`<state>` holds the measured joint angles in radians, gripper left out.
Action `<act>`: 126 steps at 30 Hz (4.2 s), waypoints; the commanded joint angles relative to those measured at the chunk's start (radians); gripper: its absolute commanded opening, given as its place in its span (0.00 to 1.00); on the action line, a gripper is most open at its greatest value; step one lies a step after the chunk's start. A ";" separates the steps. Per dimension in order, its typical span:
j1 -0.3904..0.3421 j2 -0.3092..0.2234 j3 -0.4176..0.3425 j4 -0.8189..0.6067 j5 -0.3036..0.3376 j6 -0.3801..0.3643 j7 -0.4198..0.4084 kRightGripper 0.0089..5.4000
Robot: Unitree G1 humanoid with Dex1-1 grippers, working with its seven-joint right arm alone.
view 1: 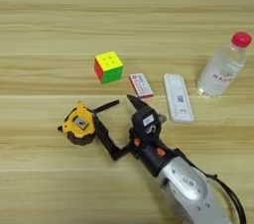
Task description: Move the objects on the table
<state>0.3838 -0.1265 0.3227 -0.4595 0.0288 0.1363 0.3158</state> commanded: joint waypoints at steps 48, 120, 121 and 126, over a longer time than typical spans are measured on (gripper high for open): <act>-0.189 -0.009 0.117 0.318 -0.104 -0.172 0.044 1.00; -0.726 0.244 -0.036 0.994 -0.088 -0.296 -0.062 0.97; -0.721 0.241 -0.031 0.981 -0.095 -0.299 -0.065 0.98; -0.691 0.231 -0.010 0.886 -0.125 -0.310 -0.085 0.99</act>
<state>-0.2810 0.0693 0.3047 0.5347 -0.0815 -0.1434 0.2500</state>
